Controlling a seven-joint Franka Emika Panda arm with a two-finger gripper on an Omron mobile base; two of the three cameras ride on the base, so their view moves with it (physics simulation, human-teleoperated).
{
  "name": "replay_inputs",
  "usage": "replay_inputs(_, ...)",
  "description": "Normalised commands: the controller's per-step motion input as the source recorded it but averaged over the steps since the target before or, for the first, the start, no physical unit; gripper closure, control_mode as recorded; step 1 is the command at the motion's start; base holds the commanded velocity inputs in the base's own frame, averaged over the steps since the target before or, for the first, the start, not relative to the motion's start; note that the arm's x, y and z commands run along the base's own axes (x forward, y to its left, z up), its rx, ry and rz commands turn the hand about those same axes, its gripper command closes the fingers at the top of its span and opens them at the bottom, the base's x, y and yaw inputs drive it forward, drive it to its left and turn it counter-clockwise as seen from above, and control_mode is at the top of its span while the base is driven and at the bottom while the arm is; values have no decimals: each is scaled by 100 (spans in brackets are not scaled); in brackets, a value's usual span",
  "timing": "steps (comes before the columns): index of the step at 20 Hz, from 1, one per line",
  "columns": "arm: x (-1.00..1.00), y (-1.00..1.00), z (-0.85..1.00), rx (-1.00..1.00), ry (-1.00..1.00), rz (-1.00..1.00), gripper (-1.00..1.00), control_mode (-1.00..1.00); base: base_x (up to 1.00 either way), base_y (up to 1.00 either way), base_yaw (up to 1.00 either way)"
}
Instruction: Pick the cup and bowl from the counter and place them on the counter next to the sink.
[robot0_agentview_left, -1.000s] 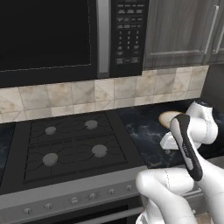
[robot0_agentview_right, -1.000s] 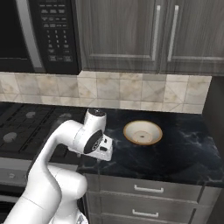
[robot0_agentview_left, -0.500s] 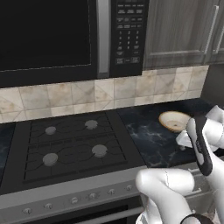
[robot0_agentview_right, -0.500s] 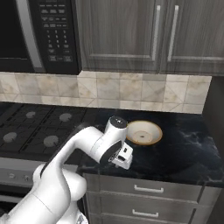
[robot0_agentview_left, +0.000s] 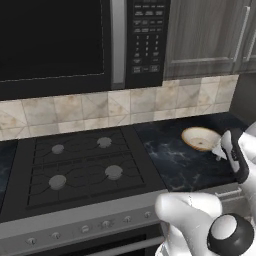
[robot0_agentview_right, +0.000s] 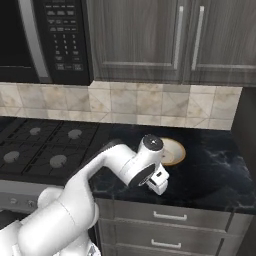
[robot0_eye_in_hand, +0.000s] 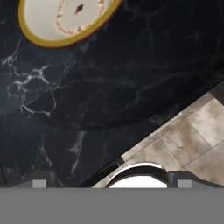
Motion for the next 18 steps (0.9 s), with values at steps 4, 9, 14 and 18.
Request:
replay_inputs(4,63,-31,20,6,-13,-19,-100,-100,0,0,0)
replay_inputs(9,65,-15,29,1,0,-10,-100,-100,0,0,0)
replay_inputs(14,56,-13,27,0,23,-5,-100,-100,0,0,0)
replay_inputs(18,73,-15,0,-1,23,-1,-100,-100,0,0,0)
